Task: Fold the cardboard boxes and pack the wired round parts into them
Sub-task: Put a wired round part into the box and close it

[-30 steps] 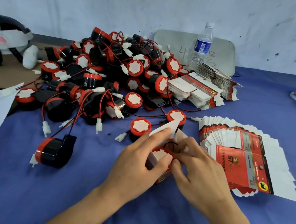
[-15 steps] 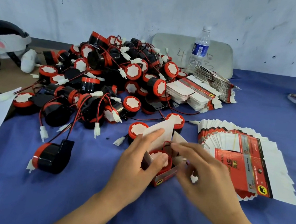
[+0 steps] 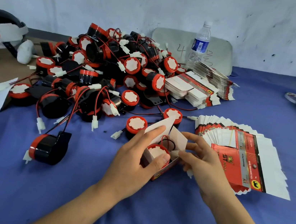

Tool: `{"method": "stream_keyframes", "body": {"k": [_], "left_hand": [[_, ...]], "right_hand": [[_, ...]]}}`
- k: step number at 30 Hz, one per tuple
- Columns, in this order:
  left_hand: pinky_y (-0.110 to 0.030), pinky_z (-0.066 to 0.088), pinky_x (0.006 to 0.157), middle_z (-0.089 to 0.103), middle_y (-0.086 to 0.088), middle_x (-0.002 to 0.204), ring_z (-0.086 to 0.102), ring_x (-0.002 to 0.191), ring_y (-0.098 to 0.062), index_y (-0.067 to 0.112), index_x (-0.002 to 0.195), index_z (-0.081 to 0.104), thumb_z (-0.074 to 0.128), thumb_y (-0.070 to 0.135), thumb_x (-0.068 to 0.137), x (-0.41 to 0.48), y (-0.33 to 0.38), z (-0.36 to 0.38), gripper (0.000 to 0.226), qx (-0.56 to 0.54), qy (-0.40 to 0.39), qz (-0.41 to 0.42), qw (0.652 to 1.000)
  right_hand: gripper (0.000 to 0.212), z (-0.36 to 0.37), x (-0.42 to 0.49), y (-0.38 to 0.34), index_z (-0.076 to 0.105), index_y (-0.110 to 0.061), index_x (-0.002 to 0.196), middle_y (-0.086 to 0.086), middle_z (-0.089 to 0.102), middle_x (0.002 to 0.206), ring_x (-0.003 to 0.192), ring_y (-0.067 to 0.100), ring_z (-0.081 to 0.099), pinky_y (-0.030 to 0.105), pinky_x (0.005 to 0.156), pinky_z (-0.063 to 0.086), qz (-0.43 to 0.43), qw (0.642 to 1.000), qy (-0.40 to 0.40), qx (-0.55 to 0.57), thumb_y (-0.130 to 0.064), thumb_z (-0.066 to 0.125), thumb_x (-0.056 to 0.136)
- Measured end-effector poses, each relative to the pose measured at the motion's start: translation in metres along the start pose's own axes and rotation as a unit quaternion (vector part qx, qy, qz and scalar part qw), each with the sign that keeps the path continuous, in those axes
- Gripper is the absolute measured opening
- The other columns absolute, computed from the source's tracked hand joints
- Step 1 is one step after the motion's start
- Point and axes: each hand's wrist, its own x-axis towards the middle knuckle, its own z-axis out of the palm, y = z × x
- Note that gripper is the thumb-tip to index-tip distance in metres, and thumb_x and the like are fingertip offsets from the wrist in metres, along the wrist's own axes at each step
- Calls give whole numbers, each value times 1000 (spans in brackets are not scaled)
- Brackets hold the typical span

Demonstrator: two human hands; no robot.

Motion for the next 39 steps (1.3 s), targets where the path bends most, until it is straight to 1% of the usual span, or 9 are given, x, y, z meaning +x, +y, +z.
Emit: {"method": "stream_keyframes", "body": {"k": [5, 9, 13, 16, 21, 25, 31, 36, 39], "left_hand": [[-3, 31, 98, 44, 31, 137, 37, 126, 16, 41, 140, 43, 51, 54, 86, -1, 3, -1, 56, 23, 5, 7, 1000], [-5, 34, 99, 43, 31, 138, 37, 126, 16, 42, 140, 42, 51, 53, 86, -2, 3, 0, 56, 31, 15, 15, 999], [-21, 42, 103, 43, 28, 142, 39, 129, 10, 39, 141, 42, 50, 54, 87, -2, 3, 1, 56, 23, 15, 11, 1000], [-26, 43, 103, 41, 29, 142, 38, 130, 10, 40, 142, 40, 49, 54, 88, -2, 2, 1, 56, 29, 13, 13, 999], [-19, 42, 101, 43, 30, 141, 40, 129, 9, 44, 139, 41, 49, 51, 89, -1, 0, 1, 52, 7, 18, 8, 1000], [-17, 45, 98, 39, 36, 140, 40, 128, 11, 53, 137, 38, 48, 52, 89, -1, 1, 1, 48, 2, 12, 5, 1000], [-15, 41, 100, 44, 29, 140, 42, 128, 8, 40, 139, 44, 52, 43, 90, -2, 2, 3, 49, -18, 13, 19, 1000], [-19, 40, 103, 45, 27, 141, 41, 131, 5, 38, 140, 44, 50, 45, 90, -2, 2, 3, 51, -24, 2, 15, 1000], [-9, 35, 100, 46, 28, 139, 40, 129, 9, 37, 138, 46, 50, 48, 89, -1, 2, 2, 50, -21, 9, 9, 1000]], "right_hand": [[43, 5, 11, -11, 67, -22, 103, 0, 64, 67, 44, 4, 54, 17, 38, 37, 43, 999, -8, -7, 12, 53, 80], [50, 11, 20, -15, 65, -29, 100, 10, 67, 87, 69, 13, 65, 25, 64, 52, 44, 994, -34, -92, 14, 49, 79], [53, 12, 25, -15, 59, -35, 93, -9, 68, 87, 78, 2, 63, 13, 62, 48, 13, 979, -98, -176, 15, 58, 77], [54, 10, 25, -11, 56, -36, 107, -7, 68, 95, 82, 3, 62, 12, 63, 47, 7, 979, -88, -186, 8, 64, 78], [70, 10, 13, -9, 38, -41, 132, -6, 57, 107, 87, 6, 59, 13, 67, 47, -83, 974, -29, -207, -5, 69, 80], [52, 14, 5, -17, 39, -49, 115, -26, 51, 114, 100, -2, 56, 12, 76, 48, -202, 967, 40, -147, -22, 71, 84], [56, 36, 8, -2, 42, -54, 111, -15, 61, 89, 81, -16, 58, 3, 62, 43, -129, 983, 77, -102, -22, 76, 80], [62, 29, 15, 1, 45, -54, 121, -19, 68, 83, 77, -3, 66, 10, 59, 48, -87, 993, 56, -48, -16, 74, 82], [62, 21, 17, 0, 51, -53, 116, -13, 70, 78, 76, 6, 69, 19, 64, 55, -63, 998, 26, -14, -1, 67, 86]]}}
